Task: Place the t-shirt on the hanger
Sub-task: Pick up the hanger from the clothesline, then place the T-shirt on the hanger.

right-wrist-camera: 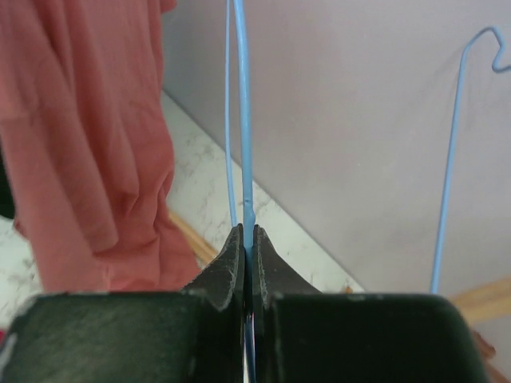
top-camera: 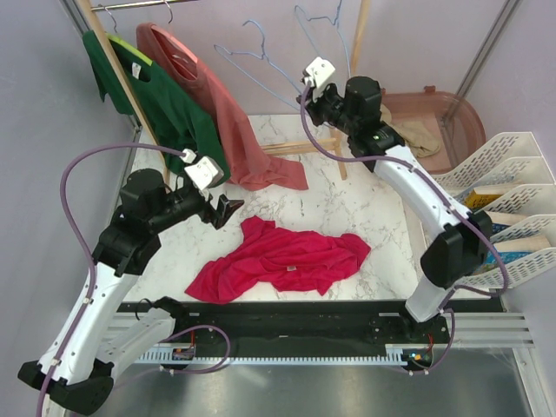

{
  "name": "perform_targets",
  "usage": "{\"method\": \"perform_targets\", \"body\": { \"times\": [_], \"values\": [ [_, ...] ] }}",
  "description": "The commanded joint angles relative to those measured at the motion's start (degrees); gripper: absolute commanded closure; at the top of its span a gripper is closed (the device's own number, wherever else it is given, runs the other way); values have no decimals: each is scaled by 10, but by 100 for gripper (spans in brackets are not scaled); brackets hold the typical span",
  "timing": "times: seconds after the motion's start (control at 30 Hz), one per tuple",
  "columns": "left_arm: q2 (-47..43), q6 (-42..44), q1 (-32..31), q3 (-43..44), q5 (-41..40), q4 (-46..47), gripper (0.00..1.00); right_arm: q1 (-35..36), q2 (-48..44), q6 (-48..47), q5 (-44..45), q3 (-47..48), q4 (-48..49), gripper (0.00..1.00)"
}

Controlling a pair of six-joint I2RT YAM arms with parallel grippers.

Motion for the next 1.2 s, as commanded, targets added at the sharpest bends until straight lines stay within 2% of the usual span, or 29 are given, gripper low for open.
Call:
{"method": "perform_targets", "body": {
  "times": [0.0,0.1,0.37,0.5,0.6,0.7,0.83,1.0,1.17],
  "values": [
    [9,-39,3,-10,21,14,14,-3,-114,-12,-15,-54,-61,100],
    [15,-55,3,-23,35,23,14,-3,-172,-13,-1,-83,-129,100],
    [-5,-72,4,-60,70,89,15,-5,-337,-53,6,-184,-389,100],
    [-8,-47,5,-59,51,96,16,-4,-404,-59,-84,-184,-553,100],
    [-5,-36,5,-62,72,95,16,-5,-455,-76,-130,-204,-599,100],
    [3,-11,5,-74,129,95,16,-5,-486,-115,-174,-224,-638,100],
    [-1,81,0,-116,238,89,16,-5,-500,-141,-218,-244,-653,100],
    [4,99,-9,-123,250,81,16,-3,-482,-166,-277,-246,-666,100],
    [11,136,-15,-123,312,32,18,-5,-480,-168,-292,-255,-638,100]
  ]
}}
